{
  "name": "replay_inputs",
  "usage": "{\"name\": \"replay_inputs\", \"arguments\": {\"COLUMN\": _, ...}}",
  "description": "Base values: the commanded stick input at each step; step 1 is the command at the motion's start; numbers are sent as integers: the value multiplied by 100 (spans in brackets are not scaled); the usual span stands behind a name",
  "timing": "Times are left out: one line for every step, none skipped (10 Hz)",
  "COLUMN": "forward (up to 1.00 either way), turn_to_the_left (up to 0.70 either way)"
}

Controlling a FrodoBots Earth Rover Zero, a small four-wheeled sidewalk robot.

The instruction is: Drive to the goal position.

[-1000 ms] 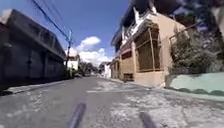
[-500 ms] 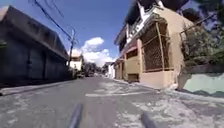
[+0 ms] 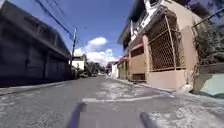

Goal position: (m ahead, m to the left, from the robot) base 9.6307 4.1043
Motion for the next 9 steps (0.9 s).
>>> {"name": "replay_inputs", "arguments": {"forward": 100, "turn_to_the_left": 0}}
{"name": "replay_inputs", "arguments": {"forward": 100, "turn_to_the_left": 6}}
{"name": "replay_inputs", "arguments": {"forward": 100, "turn_to_the_left": 6}}
{"name": "replay_inputs", "arguments": {"forward": 100, "turn_to_the_left": 0}}
{"name": "replay_inputs", "arguments": {"forward": 100, "turn_to_the_left": 0}}
{"name": "replay_inputs", "arguments": {"forward": 100, "turn_to_the_left": 2}}
{"name": "replay_inputs", "arguments": {"forward": 100, "turn_to_the_left": 4}}
{"name": "replay_inputs", "arguments": {"forward": 100, "turn_to_the_left": 6}}
{"name": "replay_inputs", "arguments": {"forward": 100, "turn_to_the_left": 0}}
